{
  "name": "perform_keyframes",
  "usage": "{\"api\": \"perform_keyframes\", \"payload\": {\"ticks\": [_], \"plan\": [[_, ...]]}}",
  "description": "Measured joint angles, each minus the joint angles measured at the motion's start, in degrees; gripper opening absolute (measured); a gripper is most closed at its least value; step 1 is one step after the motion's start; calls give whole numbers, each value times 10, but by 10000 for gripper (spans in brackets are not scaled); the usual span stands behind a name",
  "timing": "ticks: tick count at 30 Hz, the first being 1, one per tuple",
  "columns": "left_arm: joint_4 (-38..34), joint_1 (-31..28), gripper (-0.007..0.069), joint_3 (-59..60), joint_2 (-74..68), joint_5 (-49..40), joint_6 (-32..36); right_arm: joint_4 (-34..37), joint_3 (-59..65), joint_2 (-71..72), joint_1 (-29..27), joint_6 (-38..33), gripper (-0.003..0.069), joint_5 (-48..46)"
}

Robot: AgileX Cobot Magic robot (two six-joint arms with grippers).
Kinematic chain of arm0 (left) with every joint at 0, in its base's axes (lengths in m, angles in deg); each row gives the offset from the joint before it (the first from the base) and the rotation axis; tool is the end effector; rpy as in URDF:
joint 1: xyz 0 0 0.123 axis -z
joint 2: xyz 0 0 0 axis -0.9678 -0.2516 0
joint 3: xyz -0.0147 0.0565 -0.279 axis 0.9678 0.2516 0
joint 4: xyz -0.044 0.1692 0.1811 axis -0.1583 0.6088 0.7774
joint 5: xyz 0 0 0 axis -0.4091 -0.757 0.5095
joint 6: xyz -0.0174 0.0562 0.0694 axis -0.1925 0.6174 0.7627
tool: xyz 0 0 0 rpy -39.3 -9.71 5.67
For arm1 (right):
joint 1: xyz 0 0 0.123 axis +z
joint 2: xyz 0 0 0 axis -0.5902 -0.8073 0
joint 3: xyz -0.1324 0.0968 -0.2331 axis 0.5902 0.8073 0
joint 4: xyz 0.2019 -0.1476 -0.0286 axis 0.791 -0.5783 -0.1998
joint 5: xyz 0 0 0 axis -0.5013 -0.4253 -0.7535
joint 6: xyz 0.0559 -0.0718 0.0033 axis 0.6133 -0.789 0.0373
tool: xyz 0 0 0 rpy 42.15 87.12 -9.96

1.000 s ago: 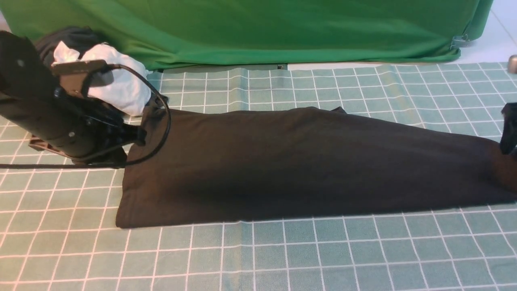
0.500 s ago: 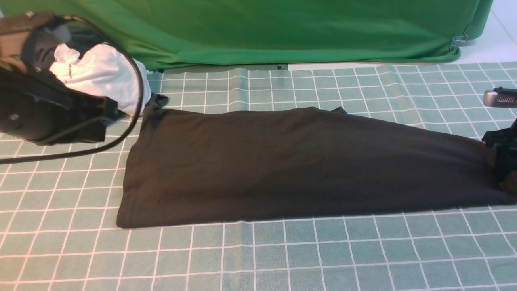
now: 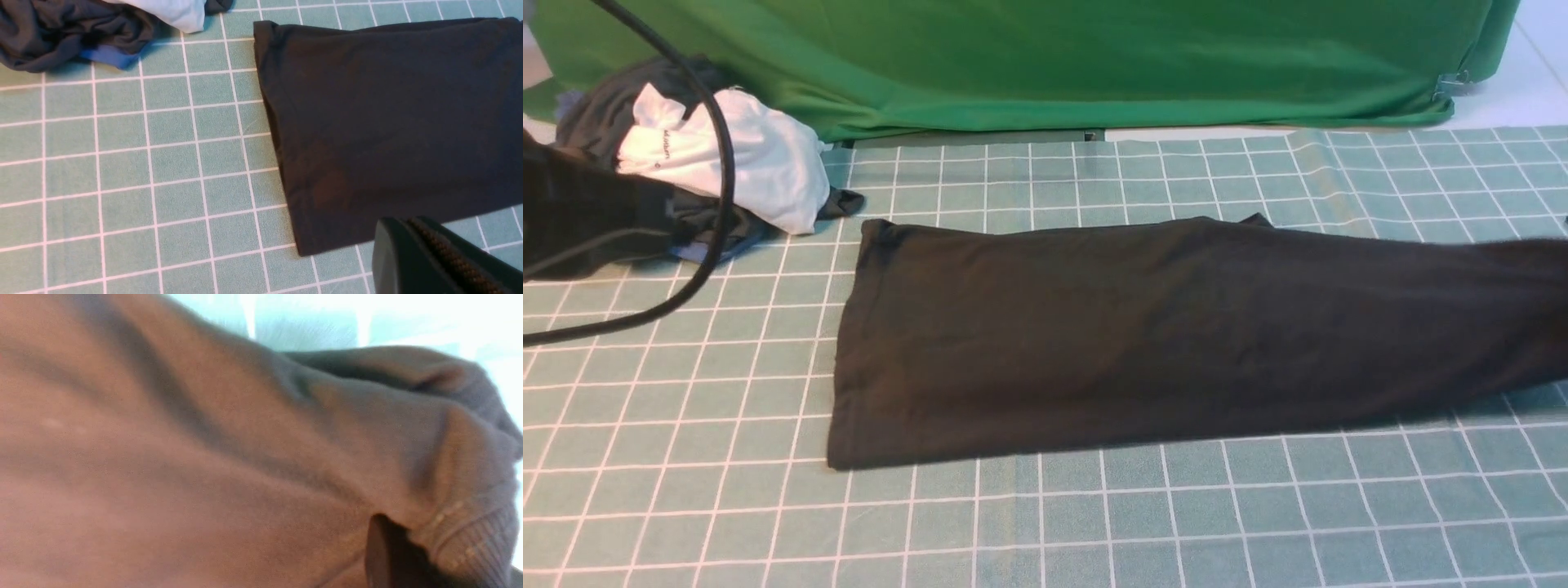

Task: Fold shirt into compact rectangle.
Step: 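Fold the right end of the dark garment over onto its left end with the right gripper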

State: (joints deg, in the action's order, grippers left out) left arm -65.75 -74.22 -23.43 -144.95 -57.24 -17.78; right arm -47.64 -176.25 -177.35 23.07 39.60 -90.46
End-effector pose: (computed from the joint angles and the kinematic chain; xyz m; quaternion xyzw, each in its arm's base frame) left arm 0.1941 -0.0191 0.3736 0.0271 0.9274 -0.0863 0.3629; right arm 0.4050 -0.0903 0.2399 0.0561 0.9958 0.0094 0.0713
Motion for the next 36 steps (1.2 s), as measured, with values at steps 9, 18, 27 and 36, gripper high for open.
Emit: {"api": "perform_keyframes", "payload": {"ticks": [9, 18, 27, 36], "plan": [[-2, 0, 10, 0, 0, 0, 0, 65, -38, 96, 99, 12, 39, -3], [-9, 0, 10, 0, 0, 1, 0, 136, -91, 92, 331, 50, 39, 42], [-31, 0, 10, 0, 0, 1, 0, 209, -131, -3, 481, 66, 39, 126], [-35, 0, 11, 4, 0, 1, 0, 247, -178, -105, 558, 85, 39, 192]]}}
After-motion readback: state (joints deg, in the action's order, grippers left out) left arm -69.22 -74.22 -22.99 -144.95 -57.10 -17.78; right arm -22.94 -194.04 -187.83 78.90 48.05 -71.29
